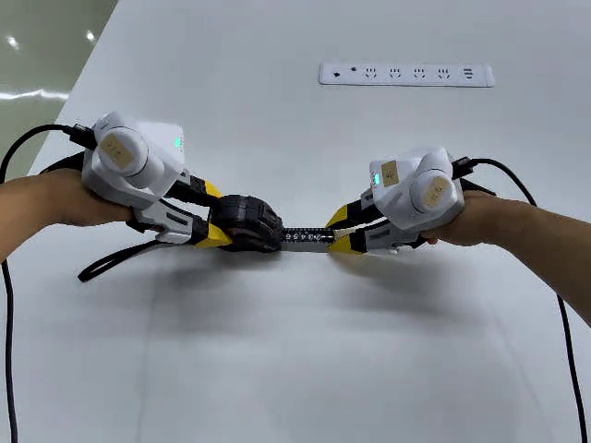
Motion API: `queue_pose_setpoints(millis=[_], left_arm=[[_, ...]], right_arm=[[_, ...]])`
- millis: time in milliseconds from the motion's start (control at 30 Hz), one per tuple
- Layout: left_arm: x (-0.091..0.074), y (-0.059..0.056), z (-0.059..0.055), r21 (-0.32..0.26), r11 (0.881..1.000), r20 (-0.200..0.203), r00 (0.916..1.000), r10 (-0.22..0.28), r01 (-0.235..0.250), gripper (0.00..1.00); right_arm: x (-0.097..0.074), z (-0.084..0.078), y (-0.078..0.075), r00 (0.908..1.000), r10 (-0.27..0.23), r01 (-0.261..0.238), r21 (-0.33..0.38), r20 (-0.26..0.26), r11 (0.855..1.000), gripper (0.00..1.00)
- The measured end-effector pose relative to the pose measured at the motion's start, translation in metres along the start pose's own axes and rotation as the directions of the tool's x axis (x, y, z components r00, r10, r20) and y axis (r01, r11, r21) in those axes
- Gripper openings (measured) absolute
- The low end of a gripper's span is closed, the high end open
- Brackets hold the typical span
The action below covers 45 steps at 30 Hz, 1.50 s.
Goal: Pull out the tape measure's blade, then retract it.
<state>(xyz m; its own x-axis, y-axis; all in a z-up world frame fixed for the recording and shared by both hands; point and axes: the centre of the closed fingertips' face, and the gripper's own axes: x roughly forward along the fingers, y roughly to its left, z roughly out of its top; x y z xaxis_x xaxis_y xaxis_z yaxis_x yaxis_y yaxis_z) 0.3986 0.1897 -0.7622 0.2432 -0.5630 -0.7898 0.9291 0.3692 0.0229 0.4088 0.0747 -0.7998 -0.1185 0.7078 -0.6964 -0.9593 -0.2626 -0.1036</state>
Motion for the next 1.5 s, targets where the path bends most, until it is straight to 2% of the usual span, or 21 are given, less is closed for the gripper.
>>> queue_pose_setpoints(millis=[700,1500], left_arm=[[0.000,0.000,0.000,-0.002,1.000,-0.004,1.0000,0.001,-0.001,0.24],[0.000,-0.001,0.000,0.005,1.000,-0.014,0.9999,0.003,-0.003,0.24]], right_arm=[[-0.019,-0.017,0.005,0.9996,0.017,-0.016,0.042,-0.021,0.999,0.08],[-0.048,-0.046,0.011,0.9970,0.022,-0.016,0.086,-0.074,0.996,0.08]])
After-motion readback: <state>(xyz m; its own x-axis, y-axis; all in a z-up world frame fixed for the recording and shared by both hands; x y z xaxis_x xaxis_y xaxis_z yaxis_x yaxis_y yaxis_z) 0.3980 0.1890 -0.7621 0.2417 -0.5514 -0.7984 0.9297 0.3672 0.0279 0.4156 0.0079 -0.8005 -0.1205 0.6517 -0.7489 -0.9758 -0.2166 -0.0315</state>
